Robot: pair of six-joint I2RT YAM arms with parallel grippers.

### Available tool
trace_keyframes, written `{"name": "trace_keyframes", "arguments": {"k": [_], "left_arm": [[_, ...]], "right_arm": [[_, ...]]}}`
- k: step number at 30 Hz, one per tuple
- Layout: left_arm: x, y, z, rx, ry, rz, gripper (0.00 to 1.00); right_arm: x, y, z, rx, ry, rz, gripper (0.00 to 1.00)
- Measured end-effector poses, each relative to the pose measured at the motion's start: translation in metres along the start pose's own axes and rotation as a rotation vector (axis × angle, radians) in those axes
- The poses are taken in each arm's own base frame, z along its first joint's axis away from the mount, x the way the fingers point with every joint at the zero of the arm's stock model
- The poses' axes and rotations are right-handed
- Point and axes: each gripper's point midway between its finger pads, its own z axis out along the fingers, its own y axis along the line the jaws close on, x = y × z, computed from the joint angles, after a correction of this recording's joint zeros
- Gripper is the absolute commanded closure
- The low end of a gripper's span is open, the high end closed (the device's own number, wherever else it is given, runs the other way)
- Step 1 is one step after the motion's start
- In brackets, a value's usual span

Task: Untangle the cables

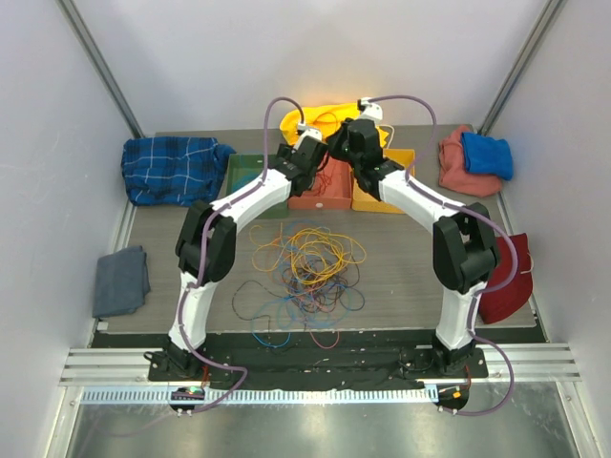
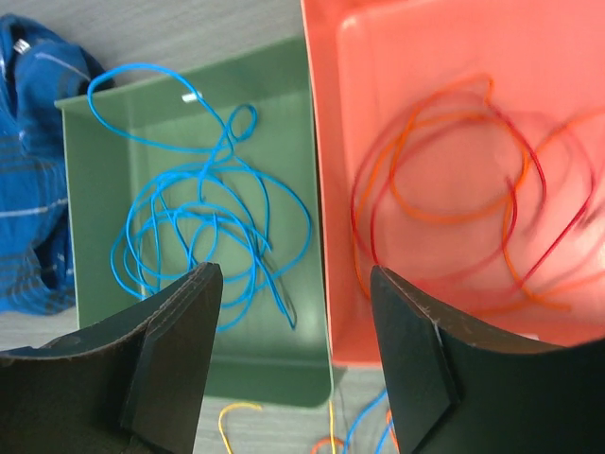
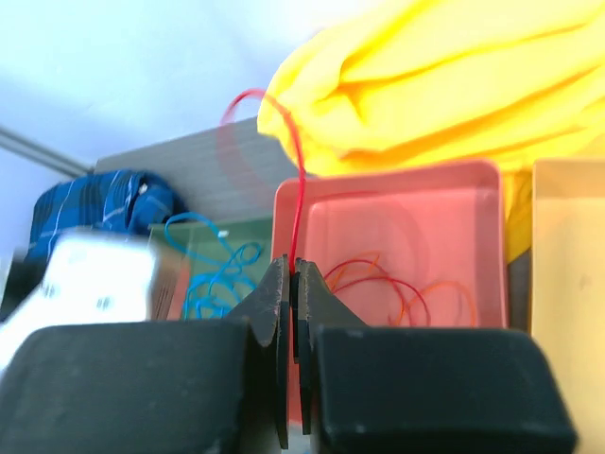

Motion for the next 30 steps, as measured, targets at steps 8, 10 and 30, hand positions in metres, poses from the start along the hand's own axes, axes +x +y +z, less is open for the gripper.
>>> {"name": "trace_keyframes", "arguments": {"k": [8, 10, 30], "left_arm": [[0.008, -0.007, -0.018, 0.029, 0.003, -0.007, 0.33], [0.006, -0.007, -0.02, 0.03, -0.003, -0.014, 0.33], [-0.045, 0.041, -0.073, -0.032, -0.14, -0.209, 0.33]], "right_arm": [[0.011, -0.025, 0.038, 0.057, 0.019, -0.003, 0.99], [0.025, -0.033, 0.043, 0.075, 0.051, -0.01, 0.99], [0.122, -0.063, 0.017, 0.119, 0.249, -0.053, 0.61]]}}
